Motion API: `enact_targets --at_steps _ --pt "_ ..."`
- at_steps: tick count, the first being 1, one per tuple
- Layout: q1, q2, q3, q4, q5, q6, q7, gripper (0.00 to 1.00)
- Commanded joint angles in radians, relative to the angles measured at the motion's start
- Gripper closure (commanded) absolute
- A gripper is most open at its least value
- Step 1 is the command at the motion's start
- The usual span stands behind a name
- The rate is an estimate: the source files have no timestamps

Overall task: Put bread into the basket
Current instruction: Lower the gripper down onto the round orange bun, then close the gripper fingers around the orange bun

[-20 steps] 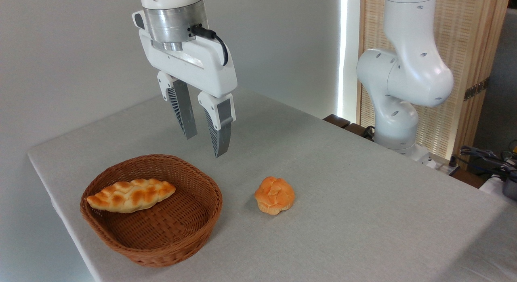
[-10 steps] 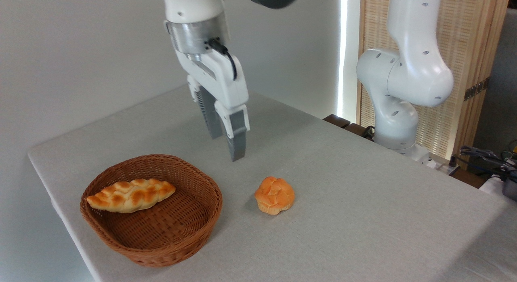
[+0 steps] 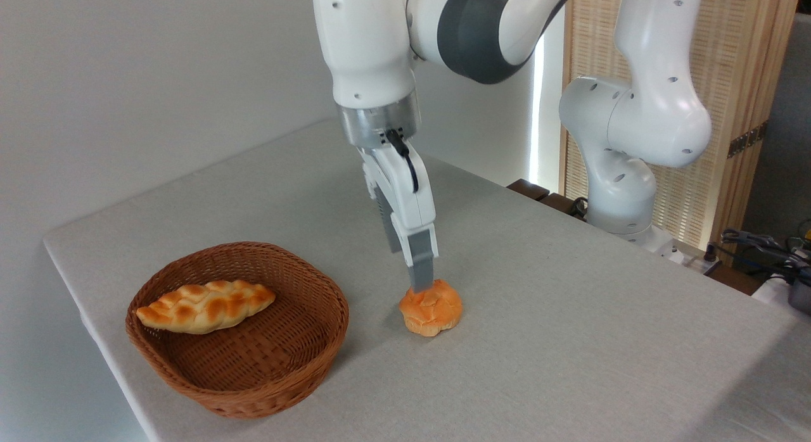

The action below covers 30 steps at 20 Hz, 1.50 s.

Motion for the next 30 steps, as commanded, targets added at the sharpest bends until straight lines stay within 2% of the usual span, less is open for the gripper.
enact_targets --at_steps 1,4,8,11,12,15,16,17,20,23,24,30 --pt "-0.014 -0.019 0.012 -0.062 0.045 0.024 0.071 0.0" --pt "-0.014 -0.016 0.012 -0.087 0.046 0.027 0.098 0.0" --pt "-0.014 -0.014 0.012 -0.135 0.049 0.115 0.135 0.0" --pt "-0.014 -0.013 0.012 -0.167 0.051 0.133 0.19 0.0" --pt "-0.014 -0.013 0.012 -0.178 0.058 0.136 0.204 0.0" --pt "-0.014 -0.011 0.012 -0.182 0.124 0.138 0.207 0.0" --pt "-0.014 -0.011 0.012 -0.182 0.124 0.138 0.207 0.08" --pt "-0.014 -0.011 0.012 -0.182 0.124 0.138 0.215 0.22" --pt "-0.014 -0.011 0.012 -0.182 0.124 0.138 0.224 0.48" --pt "-0.014 -0.013 0.012 -0.181 0.124 0.138 0.226 0.64" --pt "-0.014 -0.013 0.012 -0.181 0.124 0.136 0.226 0.67" --pt "-0.014 -0.013 0.011 -0.181 0.123 0.138 0.226 0.72"
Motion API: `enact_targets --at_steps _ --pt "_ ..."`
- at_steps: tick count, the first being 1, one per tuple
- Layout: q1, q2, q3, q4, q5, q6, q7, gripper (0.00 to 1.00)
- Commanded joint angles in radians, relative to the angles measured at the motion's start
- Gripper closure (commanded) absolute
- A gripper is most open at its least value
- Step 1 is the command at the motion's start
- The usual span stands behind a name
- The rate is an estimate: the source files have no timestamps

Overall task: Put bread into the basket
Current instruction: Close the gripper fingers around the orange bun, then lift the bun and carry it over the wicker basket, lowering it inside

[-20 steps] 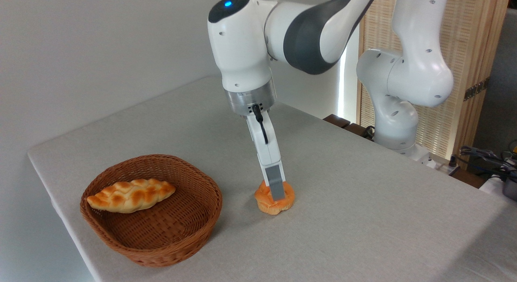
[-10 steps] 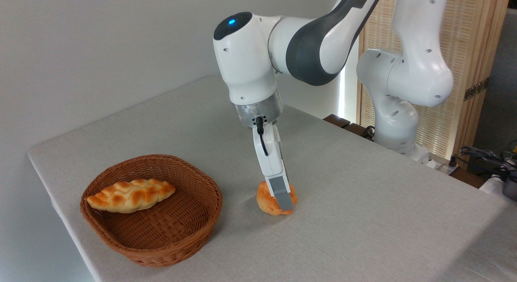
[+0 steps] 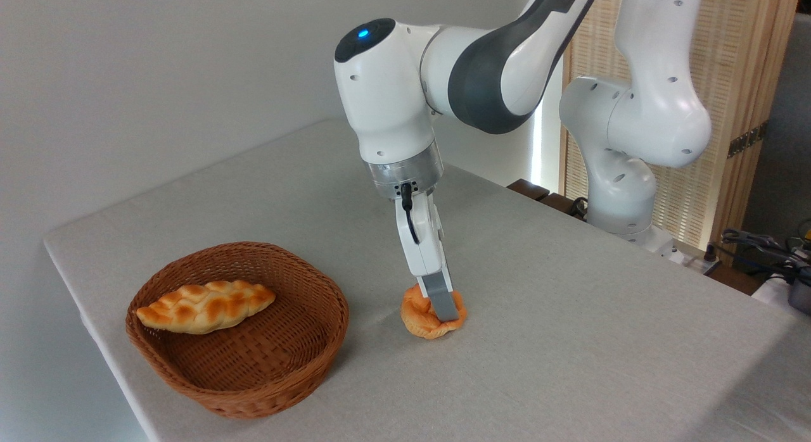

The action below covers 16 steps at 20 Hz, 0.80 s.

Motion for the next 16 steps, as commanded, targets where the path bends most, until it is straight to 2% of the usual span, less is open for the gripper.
enact_targets --at_steps 1,5,8,10,13,16 --pt "-0.009 -0.013 0.012 -0.012 0.014 0.019 0.014 0.72" --pt "-0.009 -0.024 0.011 0.014 0.0 -0.008 0.005 0.81" --pt "-0.009 -0.024 0.011 0.064 -0.001 -0.099 0.005 0.87" --pt "-0.009 -0.024 0.011 0.072 0.0 -0.108 0.005 0.9" --pt "-0.009 -0.024 0.011 0.097 0.0 -0.114 0.008 0.91" --pt "-0.01 -0.015 0.011 0.191 -0.006 -0.113 0.004 0.89"
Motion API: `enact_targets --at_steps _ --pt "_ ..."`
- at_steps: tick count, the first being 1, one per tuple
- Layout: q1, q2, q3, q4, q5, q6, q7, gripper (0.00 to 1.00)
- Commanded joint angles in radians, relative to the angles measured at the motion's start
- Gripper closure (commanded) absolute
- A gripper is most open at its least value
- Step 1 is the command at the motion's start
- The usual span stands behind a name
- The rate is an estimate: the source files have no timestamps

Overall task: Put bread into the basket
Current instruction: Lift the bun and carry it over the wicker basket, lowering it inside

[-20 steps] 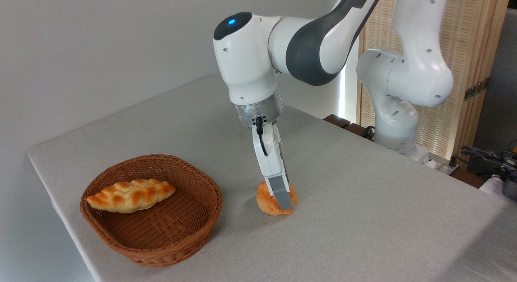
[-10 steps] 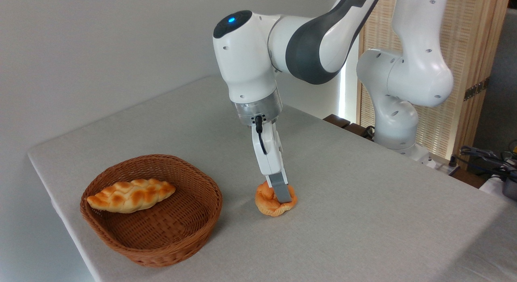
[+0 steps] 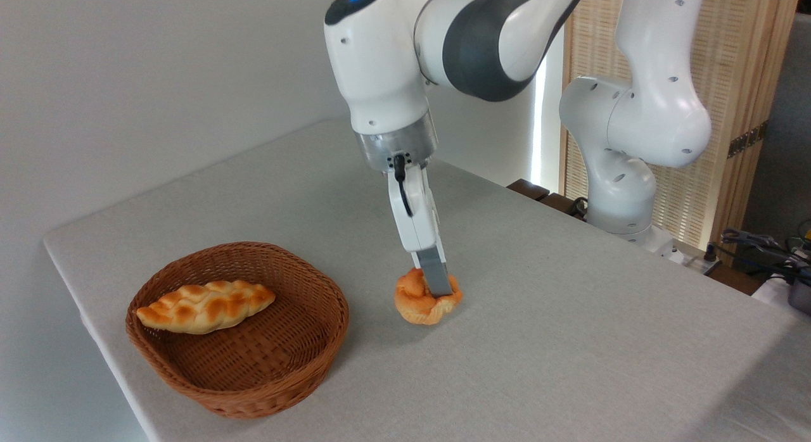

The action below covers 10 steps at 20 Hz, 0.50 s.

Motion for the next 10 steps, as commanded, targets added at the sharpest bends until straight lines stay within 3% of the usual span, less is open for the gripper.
enact_targets --at_steps 1,5,8,10 --pt "-0.01 0.021 0.01 0.146 -0.033 -0.021 0.002 0.89" --pt "-0.01 0.138 0.009 0.326 -0.185 -0.006 -0.079 0.86" --pt "-0.02 0.224 -0.014 0.389 -0.207 0.086 -0.189 0.79" --pt "-0.033 0.268 -0.042 0.391 -0.201 0.172 -0.223 0.68"
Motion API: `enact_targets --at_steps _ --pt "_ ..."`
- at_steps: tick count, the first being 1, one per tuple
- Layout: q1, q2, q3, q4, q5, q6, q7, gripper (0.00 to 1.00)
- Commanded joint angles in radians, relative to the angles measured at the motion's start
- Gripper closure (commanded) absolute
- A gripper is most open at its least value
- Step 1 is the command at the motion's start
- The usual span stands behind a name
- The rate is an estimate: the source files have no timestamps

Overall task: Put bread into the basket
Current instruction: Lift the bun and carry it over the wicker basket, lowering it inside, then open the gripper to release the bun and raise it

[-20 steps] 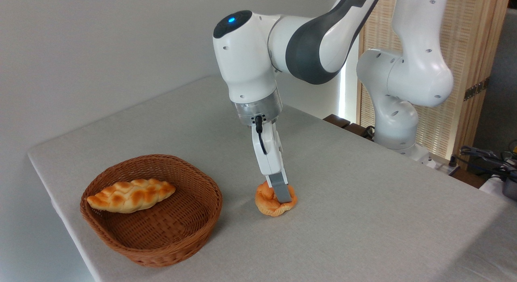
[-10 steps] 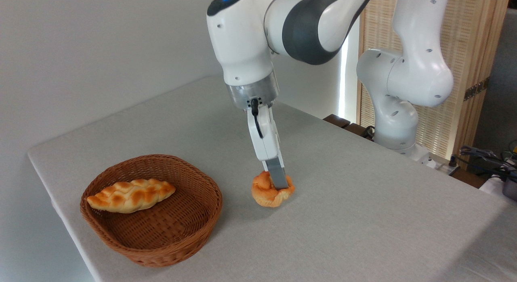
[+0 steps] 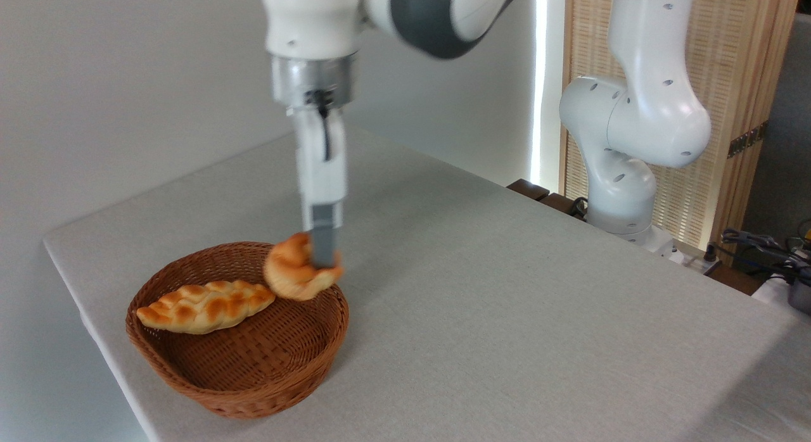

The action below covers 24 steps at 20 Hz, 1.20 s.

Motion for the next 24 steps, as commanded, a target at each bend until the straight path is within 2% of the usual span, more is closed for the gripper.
enact_targets --at_steps 1,2,4,7,8,9,20,24 --pt "-0.022 0.113 -0.04 0.054 -0.01 0.113 -0.076 0.62" --pt "-0.022 0.133 -0.046 0.054 -0.002 0.121 -0.073 0.55" --pt "-0.024 0.158 -0.05 0.052 -0.001 0.127 -0.073 0.26" --pt "-0.024 0.179 -0.069 0.047 -0.001 0.131 -0.07 0.11" --pt "-0.024 0.181 -0.069 0.047 -0.001 0.143 -0.065 0.03" --pt "-0.024 0.182 -0.069 0.047 -0.001 0.15 -0.062 0.0" --pt "-0.022 0.156 -0.067 0.058 -0.015 0.142 -0.083 0.0" --pt "-0.021 0.126 -0.055 0.087 -0.019 0.098 -0.264 0.0"
